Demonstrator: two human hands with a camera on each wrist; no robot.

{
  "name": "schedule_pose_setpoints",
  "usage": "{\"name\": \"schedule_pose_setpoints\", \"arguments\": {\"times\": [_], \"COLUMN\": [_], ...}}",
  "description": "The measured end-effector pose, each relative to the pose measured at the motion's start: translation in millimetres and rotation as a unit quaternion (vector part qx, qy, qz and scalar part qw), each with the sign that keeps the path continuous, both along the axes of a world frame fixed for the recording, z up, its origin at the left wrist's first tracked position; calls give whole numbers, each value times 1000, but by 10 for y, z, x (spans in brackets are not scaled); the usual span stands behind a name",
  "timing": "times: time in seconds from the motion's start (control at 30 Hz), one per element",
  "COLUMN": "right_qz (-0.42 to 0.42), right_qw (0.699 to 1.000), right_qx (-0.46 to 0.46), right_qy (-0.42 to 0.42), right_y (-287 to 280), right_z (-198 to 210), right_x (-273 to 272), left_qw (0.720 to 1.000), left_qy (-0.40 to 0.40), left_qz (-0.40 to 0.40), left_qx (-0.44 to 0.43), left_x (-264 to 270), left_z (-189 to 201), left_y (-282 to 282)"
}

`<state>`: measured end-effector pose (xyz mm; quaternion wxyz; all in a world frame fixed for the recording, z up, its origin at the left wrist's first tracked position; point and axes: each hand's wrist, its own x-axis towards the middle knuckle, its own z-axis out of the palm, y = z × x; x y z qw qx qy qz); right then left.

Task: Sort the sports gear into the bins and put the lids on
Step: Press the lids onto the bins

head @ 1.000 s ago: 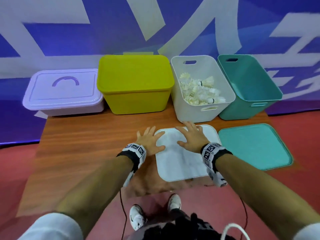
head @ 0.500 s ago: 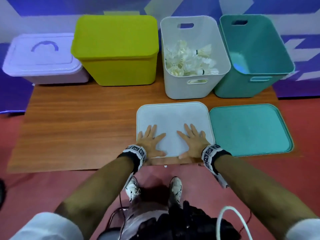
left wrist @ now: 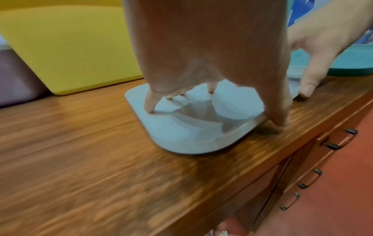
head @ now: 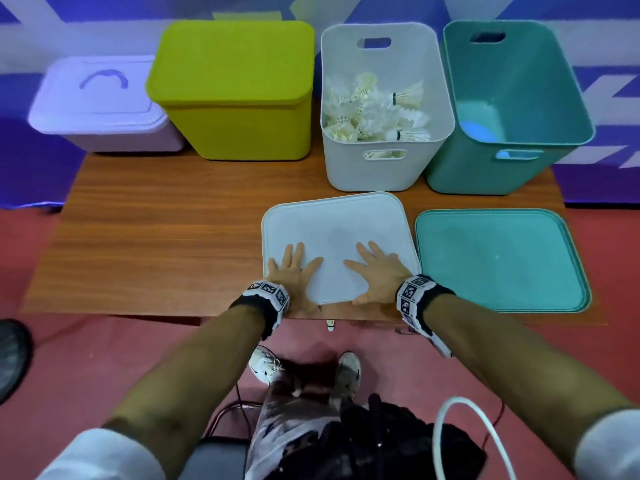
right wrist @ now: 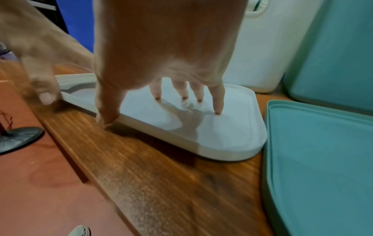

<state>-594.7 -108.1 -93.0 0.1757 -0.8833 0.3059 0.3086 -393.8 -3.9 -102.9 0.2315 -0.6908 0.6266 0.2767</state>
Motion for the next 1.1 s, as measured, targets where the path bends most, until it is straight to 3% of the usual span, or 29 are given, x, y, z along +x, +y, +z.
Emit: {"name": "schedule_pose_setpoints", "arguments": {"times": [0.27, 0.4, 0.53, 0.77, 1.1], "right_qz": [4, -19, 10, -11, -21], "right_qw": [1000, 995, 988, 970, 947], "right_qx": [-10, -29, -68, -130, -214], "right_qy": [-30, -98, -137, -204, -239], "right_y": [-36, -90, -168, -353, -500], "right_z": [226, 461, 723, 1112, 1408], "right_x": [-17, 35, 161, 375, 443], "left_qw": [1000, 997, 993, 980, 957], "left_qy": [21, 42, 54, 12, 5], "left_qz": [20, 30, 59, 48, 54], "left_qx": [-7, -58, -91, -193, -284], "left_x": [-44, 210, 411, 591, 660], "left_z": [228, 514, 743, 1132, 1439], "left_y": [-83, -113, -111, -211, -747]}}
